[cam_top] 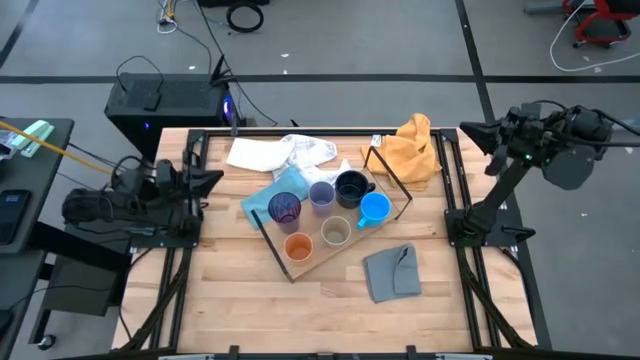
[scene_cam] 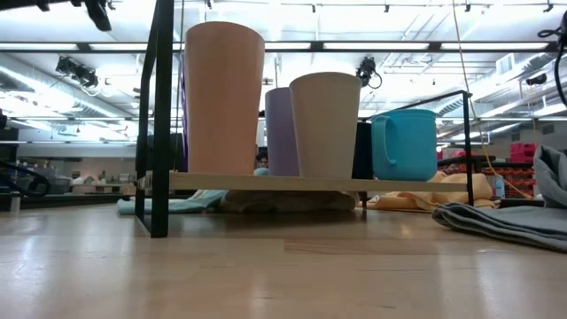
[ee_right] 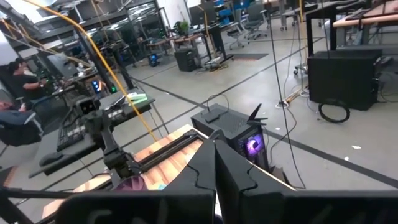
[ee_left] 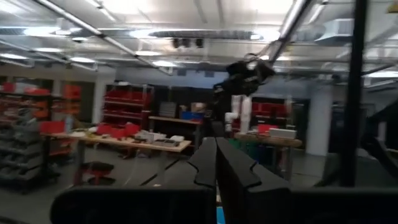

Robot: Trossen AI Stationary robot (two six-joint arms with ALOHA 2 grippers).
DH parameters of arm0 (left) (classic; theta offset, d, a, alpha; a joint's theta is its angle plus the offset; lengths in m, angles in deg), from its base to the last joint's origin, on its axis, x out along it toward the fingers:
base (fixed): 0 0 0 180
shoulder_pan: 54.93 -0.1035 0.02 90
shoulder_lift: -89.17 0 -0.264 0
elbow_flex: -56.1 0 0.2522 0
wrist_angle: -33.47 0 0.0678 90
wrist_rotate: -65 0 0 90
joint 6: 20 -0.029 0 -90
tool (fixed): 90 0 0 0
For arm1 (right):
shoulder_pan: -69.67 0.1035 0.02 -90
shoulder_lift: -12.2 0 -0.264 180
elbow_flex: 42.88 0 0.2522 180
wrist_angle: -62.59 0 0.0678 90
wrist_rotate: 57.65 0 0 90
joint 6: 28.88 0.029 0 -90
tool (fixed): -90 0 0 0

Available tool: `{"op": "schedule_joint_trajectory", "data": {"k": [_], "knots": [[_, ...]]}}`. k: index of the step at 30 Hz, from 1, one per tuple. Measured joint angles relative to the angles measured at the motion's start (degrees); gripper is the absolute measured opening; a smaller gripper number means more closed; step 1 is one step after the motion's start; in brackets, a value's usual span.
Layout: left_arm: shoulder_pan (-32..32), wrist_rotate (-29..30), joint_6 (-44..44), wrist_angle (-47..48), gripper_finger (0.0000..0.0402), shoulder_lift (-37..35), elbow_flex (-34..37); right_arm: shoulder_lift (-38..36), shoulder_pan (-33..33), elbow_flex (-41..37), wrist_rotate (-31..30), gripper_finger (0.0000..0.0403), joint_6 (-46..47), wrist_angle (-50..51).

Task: Stack small to large cups/mugs on shelf
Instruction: Return to Home Position

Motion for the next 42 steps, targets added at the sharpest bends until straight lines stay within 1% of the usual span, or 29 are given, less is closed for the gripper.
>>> {"op": "schedule_joint_trajectory", "data": {"k": [4,8,10,14,19,26,30,33,37,40,42], "knots": [[0.0,-4.8,-0.2,-4.1,0.0014,-0.1,3.8,0.0,-1.0,0.0,0.0,0.0005,0.5,0.0],[0.0,-8.7,-0.1,-4.7,0.0023,-0.1,6.5,0.0,-2.0,0.0,0.0,0.0006,0.6,0.0],[0.0,-9.8,-0.4,-4.7,0.0023,-0.1,7.5,0.0,-2.4,0.0,0.0,0.0005,0.6,0.0],[0.0,-10.1,-0.3,-5.0,0.0014,-0.1,9.8,0.0,-3.0,0.0,0.0,0.0005,0.6,0.0],[-0.6,-11.5,-0.2,-10.0,0.0009,-1.9,14.2,0.0,-4.4,0.0,0.0,0.0006,0.0,0.0],[-2.3,-13.3,-0.1,-9.5,0.0026,-7.5,17.6,0.0,-5.7,0.0,0.0,0.0006,0.0,0.0],[-3.2,-14.8,0.3,-7.8,0.0020,-9.6,18.7,0.0,-5.7,0.0,0.0,0.0006,-0.1,0.0],[-3.6,-15.2,2.3,-6.0,0.0011,-9.8,20.1,0.0,-5.7,0.0,0.0,0.0006,-0.4,0.0],[-3.6,-16.8,3.9,-4.0,0.0008,-9.7,20.1,0.0,-5.7,0.0,0.0,0.0006,-0.7,0.0],[-3.6,-19.3,4.1,-3.5,0.0016,-9.8,20.1,0.0,-5.7,0.0,0.0,0.0006,-0.9,0.0],[-3.6,-19.4,4.3,0.3,0.0023,-9.8,20.1,0.0,-5.7,0.0,0.0,0.0007,-0.9,0.0]]}}
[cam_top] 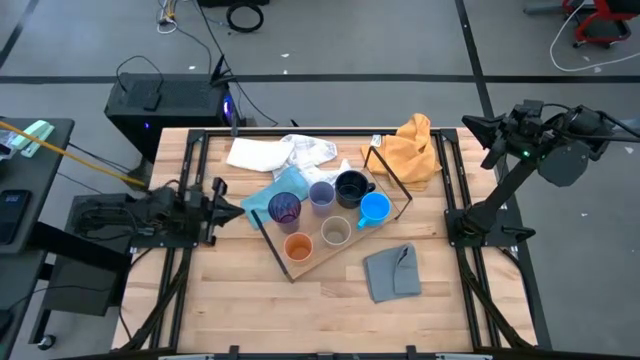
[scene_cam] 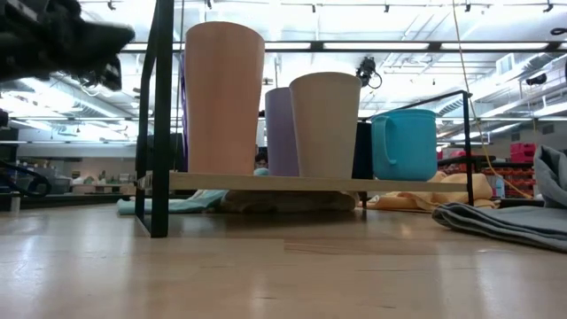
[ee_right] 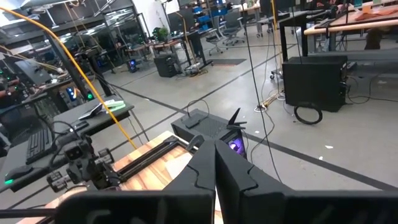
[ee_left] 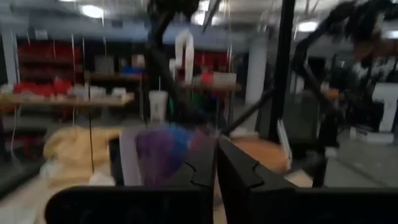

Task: Stack small to large cups/mugs on shelf
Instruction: Return to Home Position

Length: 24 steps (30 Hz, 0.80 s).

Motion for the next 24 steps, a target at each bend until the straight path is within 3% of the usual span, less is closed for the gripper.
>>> {"op": "schedule_joint_trajectory", "data": {"k": [5,15,24], "knots": [[0.0,0.9,1.5,6.8,0.0030,0.1,0.0,0.0,0.0,0.0,0.0,0.0007,0.0,0.0],[0.0,2.6,0.2,6.4,0.0006,0.0,0.0,0.0,0.0,0.0,0.0,0.0007,-0.2,0.0],[0.0,4.6,1.2,6.4,0.0040,0.0,0.0,-1.3,0.1,-2.2,0.1,0.0007,-0.7,0.0]]}}
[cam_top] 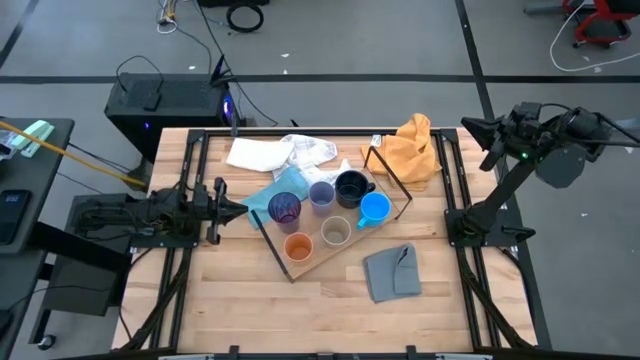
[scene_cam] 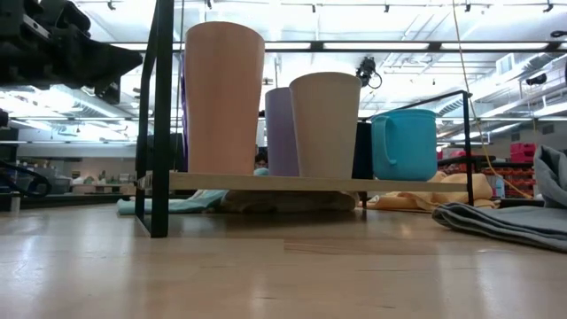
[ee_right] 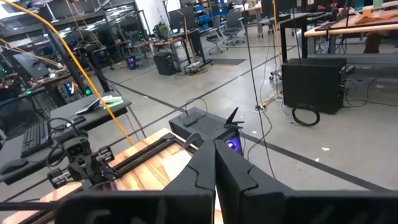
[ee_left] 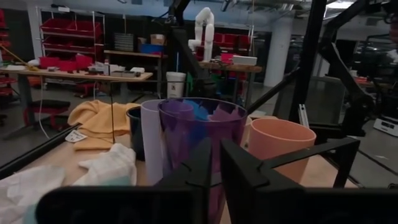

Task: Stack small to large cups/mugs on shelf
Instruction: Return to Home Position

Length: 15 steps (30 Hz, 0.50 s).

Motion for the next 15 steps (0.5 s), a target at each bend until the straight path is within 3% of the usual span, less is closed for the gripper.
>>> {"op": "schedule_joint_trajectory", "data": {"k": [9,15], "knots": [[0.0,0.0,0.9,-0.1,0.0038,0.0,0.0,-6.2,0.1,-0.7,2.5,0.0002,-8.6,-0.1],[0.0,0.5,2.4,-0.1,0.0030,0.0,0.0,-15.4,0.1,-10.6,5.6,0.0003,-5.9,0.0]]}}
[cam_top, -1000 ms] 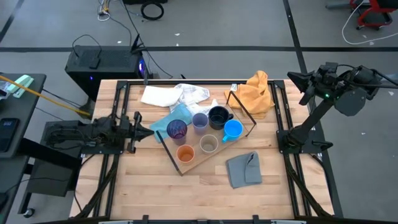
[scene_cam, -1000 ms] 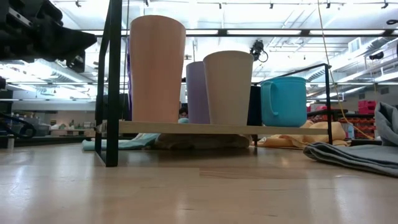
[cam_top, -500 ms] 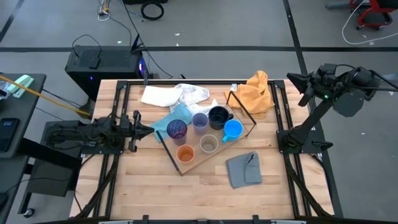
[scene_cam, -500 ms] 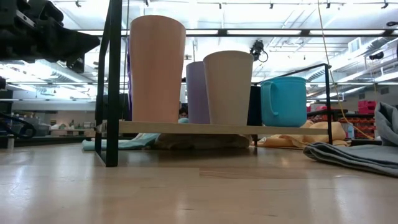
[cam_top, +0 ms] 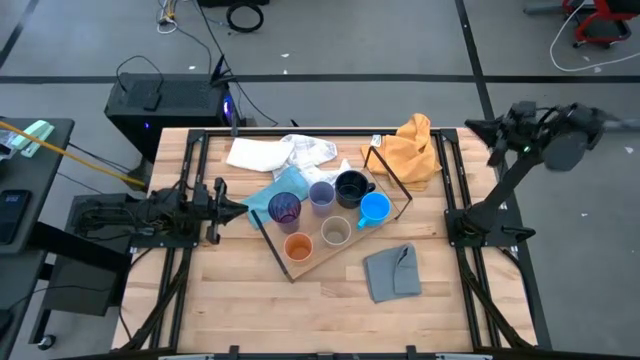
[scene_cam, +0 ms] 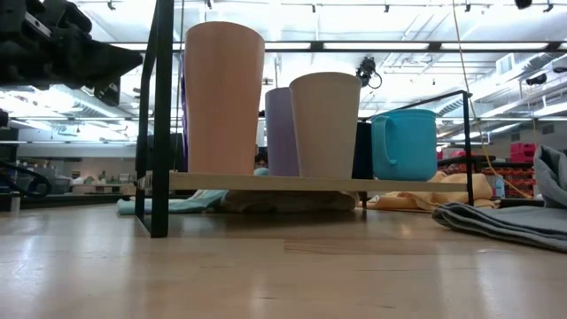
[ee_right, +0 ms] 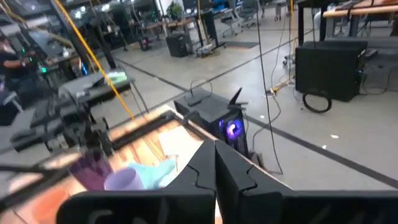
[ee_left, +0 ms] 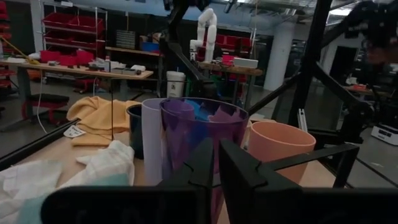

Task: Stack small to large cups/mugs on shelf
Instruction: Return to Home Position

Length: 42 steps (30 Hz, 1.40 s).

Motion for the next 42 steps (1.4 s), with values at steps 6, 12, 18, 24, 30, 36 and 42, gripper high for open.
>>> {"op": "schedule_joint_trajectory", "data": {"k": [6,12,18,24,30,36,42], "knots": [[0.0,2.3,-0.2,0.0,0.0035,0.0,0.0,-7.8,1.5,-17.9,-0.3,0.0002,8.2,-2.4],[0.0,6.3,0.8,0.0,0.0043,0.0,0.0,-14.5,13.1,-33.9,-5.1,0.0002,3.0,-22.8],[0.0,9.4,2.7,-0.1,0.0038,0.0,0.0,-16.2,31.9,-37.8,-14.4,0.0001,-7.2,-34.9],[0.0,11.3,2.7,-0.1,0.0032,0.0,0.0,-16.1,34.0,-35.6,-15.2,0.0000,-8.6,-31.7],[0.0,11.4,2.7,0.0,0.0041,0.0,0.0,-15.5,17.0,-34.1,-15.3,0.0000,-14.5,-31.7],[0.0,11.4,2.7,0.0,0.0041,0.0,0.0,-12.7,-6.9,-34.2,-15.3,0.0000,-16.7,-31.4],[0.0,11.4,2.7,0.0,0.0032,0.0,0.0,-5.9,-28.7,-34.3,-15.2,0.0000,-19.4,-31.3]]}}
